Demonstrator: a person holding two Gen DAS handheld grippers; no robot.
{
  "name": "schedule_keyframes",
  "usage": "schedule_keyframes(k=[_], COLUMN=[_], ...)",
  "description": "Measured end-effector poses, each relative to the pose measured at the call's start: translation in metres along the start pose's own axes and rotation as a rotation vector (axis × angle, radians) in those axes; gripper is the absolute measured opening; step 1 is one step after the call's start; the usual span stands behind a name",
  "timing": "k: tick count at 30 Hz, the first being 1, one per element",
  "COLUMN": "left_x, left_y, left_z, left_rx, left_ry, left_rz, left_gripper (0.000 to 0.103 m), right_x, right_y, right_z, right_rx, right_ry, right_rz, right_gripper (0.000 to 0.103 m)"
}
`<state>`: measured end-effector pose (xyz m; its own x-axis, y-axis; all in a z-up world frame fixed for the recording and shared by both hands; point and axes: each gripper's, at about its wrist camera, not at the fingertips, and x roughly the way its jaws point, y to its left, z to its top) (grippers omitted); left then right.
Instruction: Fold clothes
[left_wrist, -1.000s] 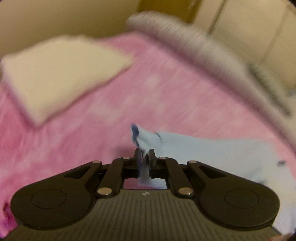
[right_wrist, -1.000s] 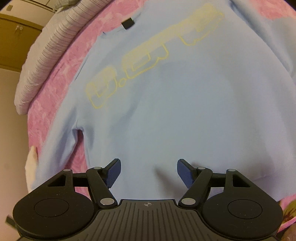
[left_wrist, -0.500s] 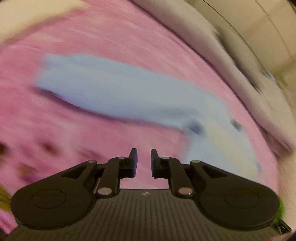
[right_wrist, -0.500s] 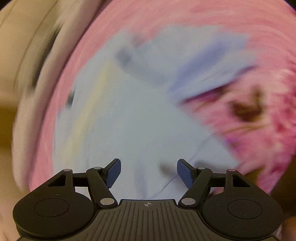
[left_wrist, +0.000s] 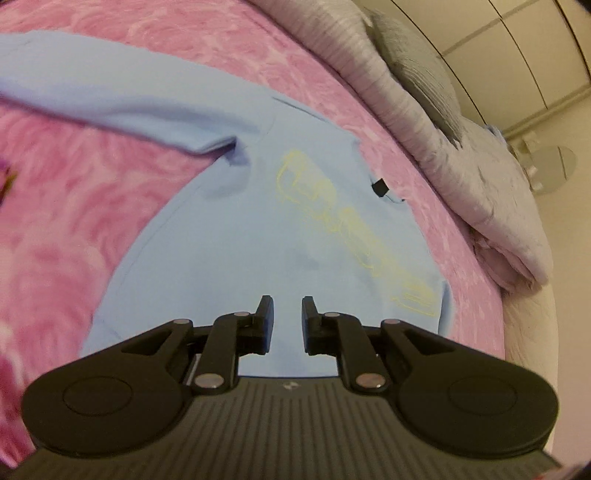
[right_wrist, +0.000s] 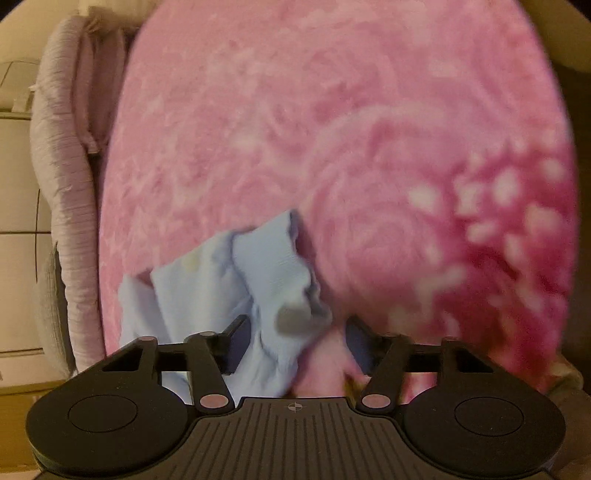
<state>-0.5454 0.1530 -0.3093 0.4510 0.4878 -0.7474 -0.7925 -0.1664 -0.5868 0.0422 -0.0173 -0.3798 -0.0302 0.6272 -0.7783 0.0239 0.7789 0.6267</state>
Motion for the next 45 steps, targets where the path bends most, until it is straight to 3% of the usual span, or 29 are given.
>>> schedule_keyframes(k=[4,8,10,13,15,16,17,19,22,27,30,33,43,44,45], left_x=[-0.013,-0.023,-0.024,-0.021,-0.021,-0.021,-0.023,-0.028,-0.037,-0.048,-0.048,-0.042,-0.004,-0.003,-0.002], left_y=[-0.015,-0.031,-0.036,-0.036,-0.032,-0.029,-0.024,-0.012,0.009,0.044,0.067,0.087,0.127,0.128,0.129], left_z=[-0.015,-0.023,-0.027,-0.032,-0.034,-0.034,-0.033,-0.031,-0.027,-0.020,-0.017,-0.016,-0.013,-0.012,-0.011], left_rx=[-0.016,0.000,0.003,0.016,0.033,0.041,0.046,0.045,0.025,0.007,-0.017,-0.042,-0.048,-0.029,-0.010], left_ry=[-0.034,-0.069,-0.076,-0.063,-0.057,-0.056,-0.055,-0.061,-0.070,-0.071,-0.063,-0.020,0.098,0.104,0.115], left_rz=[0.008,0.013,0.013,0.042,0.090,0.115,0.138,0.186,0.245,0.310,0.329,0.290,0.150,0.131,0.111], left_gripper=[0.011,0.011,0.011,0.011,0.015,0.016,0.017,0.021,0.023,0.027,0.028,0.029,0.032,0.031,0.020], right_x=[-0.017,-0.087,-0.113,-0.114,-0.098,-0.090,-0.084,-0.079,-0.060,-0.036,-0.031,-0.029,-0.028,-0.025,-0.022], right_y=[0.049,0.116,0.130,0.125,0.103,0.092,0.080,0.057,0.034,0.000,-0.013,-0.017,-0.011,-0.005,-0.001], right_z=[0.026,0.061,0.086,0.131,0.152,0.160,0.166,0.153,0.112,0.001,-0.057,-0.087,-0.121,-0.128,-0.134], right_rx=[-0.234,-0.557,-0.606,-0.562,-0.479,-0.440,-0.408,-0.401,-0.396,-0.445,-0.485,-0.525,-0.534,-0.548,-0.566], right_ry=[-0.060,-0.280,-0.366,-0.365,-0.324,-0.310,-0.297,-0.245,-0.052,0.302,0.419,0.453,0.321,0.309,0.305], right_rz=[0.059,0.136,0.144,0.061,-0.047,-0.110,-0.159,-0.131,-0.055,0.002,0.000,-0.016,-0.043,-0.049,-0.057], right_gripper=[0.013,0.013,0.013,0.014,0.037,0.060,0.065,0.065,0.065,0.065,0.065,0.065,0.065,0.058,0.048])
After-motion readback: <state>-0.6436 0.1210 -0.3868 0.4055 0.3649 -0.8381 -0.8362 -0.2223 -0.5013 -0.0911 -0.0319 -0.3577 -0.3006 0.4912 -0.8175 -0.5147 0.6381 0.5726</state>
